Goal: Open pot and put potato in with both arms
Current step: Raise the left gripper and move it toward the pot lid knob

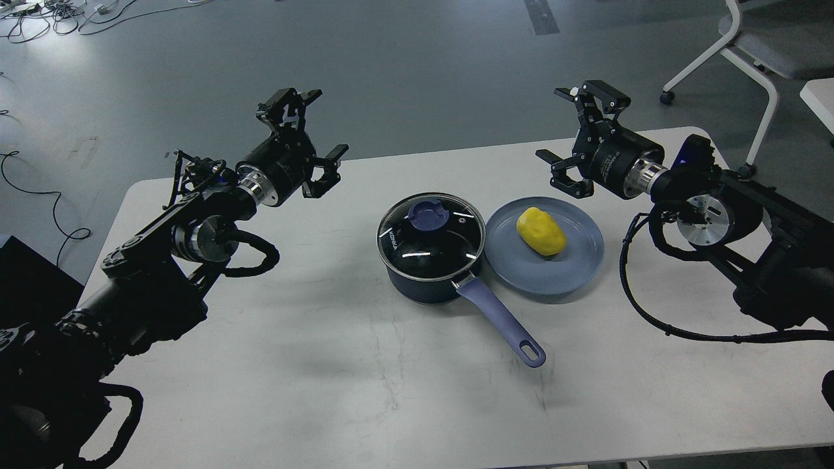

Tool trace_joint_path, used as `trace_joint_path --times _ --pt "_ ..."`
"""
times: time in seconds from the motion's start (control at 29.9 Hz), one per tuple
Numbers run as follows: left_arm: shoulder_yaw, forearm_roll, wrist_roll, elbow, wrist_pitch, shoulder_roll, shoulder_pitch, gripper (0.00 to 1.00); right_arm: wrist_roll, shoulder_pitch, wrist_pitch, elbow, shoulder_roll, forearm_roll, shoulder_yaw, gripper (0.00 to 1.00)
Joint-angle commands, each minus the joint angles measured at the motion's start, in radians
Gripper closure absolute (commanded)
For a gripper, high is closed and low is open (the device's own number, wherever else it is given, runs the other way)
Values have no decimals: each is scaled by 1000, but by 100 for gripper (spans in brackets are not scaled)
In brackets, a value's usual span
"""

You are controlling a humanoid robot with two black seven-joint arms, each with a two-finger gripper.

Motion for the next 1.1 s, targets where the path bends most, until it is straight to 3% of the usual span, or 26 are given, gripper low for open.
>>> trace_joint_path --times 0.0,0.3,0.57,1.07 --pt "2 1 1 -1 0 2 1 2 0 24 0 -1 5 0 -6 0" --pt "12 3 4 10 -2 12 2 2 2 89 -5 -24 10 -9 -61 0" --pt "12 1 -3 11 -8 -13 50 2 -6 144 -3 -168 34 -14 -84 0" --pt "-4 0 -42 13 -3 12 47 2 -4 141 3 -165 56 -12 -82 0"
